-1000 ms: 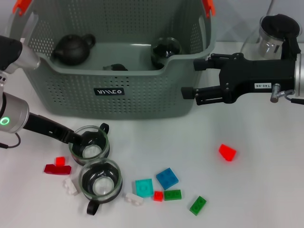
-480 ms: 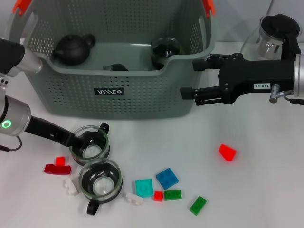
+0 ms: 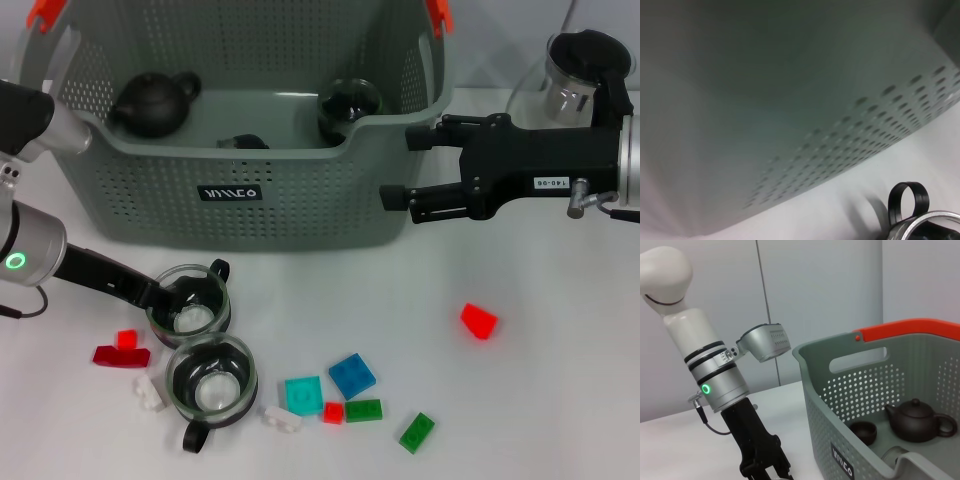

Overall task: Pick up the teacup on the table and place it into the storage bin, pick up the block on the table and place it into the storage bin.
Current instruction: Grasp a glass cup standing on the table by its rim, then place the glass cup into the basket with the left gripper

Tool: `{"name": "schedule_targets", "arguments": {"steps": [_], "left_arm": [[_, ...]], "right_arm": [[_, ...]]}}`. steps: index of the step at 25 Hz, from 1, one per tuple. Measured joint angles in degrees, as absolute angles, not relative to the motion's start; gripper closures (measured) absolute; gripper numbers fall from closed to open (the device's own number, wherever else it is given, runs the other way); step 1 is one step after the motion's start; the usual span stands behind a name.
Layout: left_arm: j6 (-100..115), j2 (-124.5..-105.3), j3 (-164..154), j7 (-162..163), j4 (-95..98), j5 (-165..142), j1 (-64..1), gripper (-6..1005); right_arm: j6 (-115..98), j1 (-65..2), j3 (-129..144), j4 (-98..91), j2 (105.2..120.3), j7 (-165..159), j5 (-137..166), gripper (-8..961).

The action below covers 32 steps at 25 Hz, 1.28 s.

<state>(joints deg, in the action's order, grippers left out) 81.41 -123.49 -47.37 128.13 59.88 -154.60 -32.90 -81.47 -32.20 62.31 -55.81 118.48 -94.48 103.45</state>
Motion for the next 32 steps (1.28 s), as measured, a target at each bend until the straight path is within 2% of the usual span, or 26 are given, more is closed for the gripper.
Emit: {"name": "schedule_targets", "arguments": {"steps": [7, 12, 15, 22, 32], "left_arm": [[80.9, -123.02, -47.0, 128.6, 59.4, -154.6, -33.0, 484], [80.7, -123.02, -47.3, 128.7, 59.1, -154.6, -33.0, 704], [80.7, -123.03, -47.3, 128.7, 59.1, -154.6, -33.0, 904], [81.1, -122.84, -46.8, 128.8, 59.3, -154.2, -33.0, 931], [90.2, -120.4, -43.9, 128.4, 63.2, -151.2, -33.2, 941]], "right_arm": [[-81.5, -32.1, 62.2, -55.8, 118.48, -94.5, 103.4, 26], [-81.5, -32.1, 62.1, -55.8, 118.47, -94.5, 103.4, 26], [-81.5, -32.0, 62.1, -55.8, 118.47, -94.5, 103.4, 26], [-81.5, -32.0, 62.1, -55.8, 118.47, -94.6, 103.4, 26], [-81.6, -31.9, 61.5, -55.8, 118.37, -94.6, 103.4, 26]]}}
